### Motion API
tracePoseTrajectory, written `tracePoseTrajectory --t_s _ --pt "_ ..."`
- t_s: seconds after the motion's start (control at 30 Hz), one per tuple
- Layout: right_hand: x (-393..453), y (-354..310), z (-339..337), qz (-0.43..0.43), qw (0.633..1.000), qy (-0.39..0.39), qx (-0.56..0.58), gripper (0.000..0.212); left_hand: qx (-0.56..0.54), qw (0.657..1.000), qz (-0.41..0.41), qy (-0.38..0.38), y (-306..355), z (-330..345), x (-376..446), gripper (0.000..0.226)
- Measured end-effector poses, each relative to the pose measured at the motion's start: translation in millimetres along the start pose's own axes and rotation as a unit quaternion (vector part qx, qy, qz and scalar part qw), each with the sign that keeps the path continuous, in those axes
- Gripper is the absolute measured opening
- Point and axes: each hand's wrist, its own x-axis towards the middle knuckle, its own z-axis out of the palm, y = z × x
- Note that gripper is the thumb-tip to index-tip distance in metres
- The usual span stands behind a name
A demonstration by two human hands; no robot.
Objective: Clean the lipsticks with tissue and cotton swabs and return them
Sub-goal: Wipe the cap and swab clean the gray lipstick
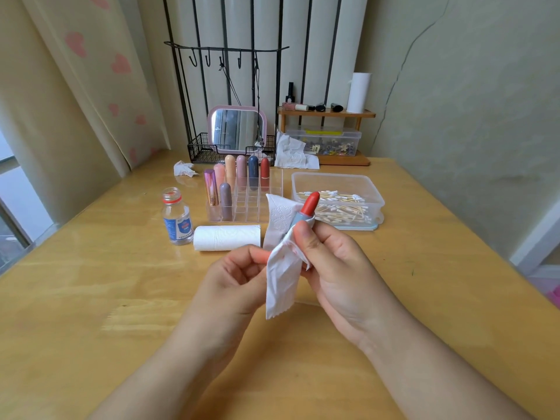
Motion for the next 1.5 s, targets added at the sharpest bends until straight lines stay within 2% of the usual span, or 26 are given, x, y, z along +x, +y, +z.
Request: tracePoseTrajectory --t_s 0.1,0.2,0.27,0.37,0.47,0.53,0.6,0.67,0.8,0.93,1.07,1.17,1.27,1.5 --pt "0.1 1.8 0.3 0.002 1.0 0.007 -0.002 0.022 0.008 0.999 0.034 0.014 -2.3 -1.3 0.4 0.021" --pt "1.9 2.9 0.7 -0.008 0.999 0.012 0.035 0.024 0.002 1.0 -0.01 -0.021 -1.5 -1.0 -0.2 0.039" --pt "3.4 2.0 0.3 -0.016 0.998 0.01 0.067 0.02 -0.038 0.996 -0.053 -0.062 2.1 3.0 -2.5 0.019" --pt "2.9 -1.3 -0.3 -0.022 0.997 0.004 0.073 0.02 -0.051 0.995 -0.059 -0.061 0.2 3.3 -3.5 0.014" --pt "1.5 -3.2 -0.4 -0.037 0.997 0.005 0.07 0.018 -0.044 0.999 -0.024 -0.021 -0.6 0.6 -1.8 0.036" --pt "2.2 -2.5 -0.5 -0.038 0.997 0.008 0.066 0.019 -0.024 1.0 0.001 0.008 -0.5 0.7 -1.0 0.021" --pt "3.5 -1.3 -1.0 -0.032 0.997 0.013 0.069 0.02 -0.001 1.0 0.015 0.021 -1.0 1.2 -1.2 0.016" --pt "4.0 -2.4 -1.1 -0.025 0.996 0.015 0.087 0.018 -0.004 1.0 0.005 0.007 -1.5 2.6 -1.8 0.019" --pt "2.4 -4.7 -1.2 -0.022 0.993 0.001 0.119 0.017 -0.077 0.995 -0.045 -0.039 -0.1 5.0 -4.6 0.021" --pt "1.2 -5.1 1.1 -0.03 0.994 -0.005 0.106 0.02 -0.038 0.999 0.003 -0.012 -1.1 1.0 -2.1 0.01" --pt "0.4 -6.1 2.2 -0.032 0.993 0.006 0.111 0.017 -0.014 0.999 0.035 0.012 -2.7 -0.5 -0.4 0.021" --pt "1.6 -5.0 1.4 -0.03 0.993 0.002 0.118 0.018 0.002 1.0 0.008 -0.013 -2.3 -0.1 -1.0 0.029" --pt "2.8 -4.1 0.5 -0.025 0.992 0.003 0.12 0.019 -0.047 0.996 -0.043 -0.062 -0.6 4.1 -4.8 0.017" --pt "3.2 -2.1 1.3 -0.029 0.993 -0.007 0.115 0.018 0.004 0.999 0.033 0.017 0.0 2.2 -2.2 0.015"
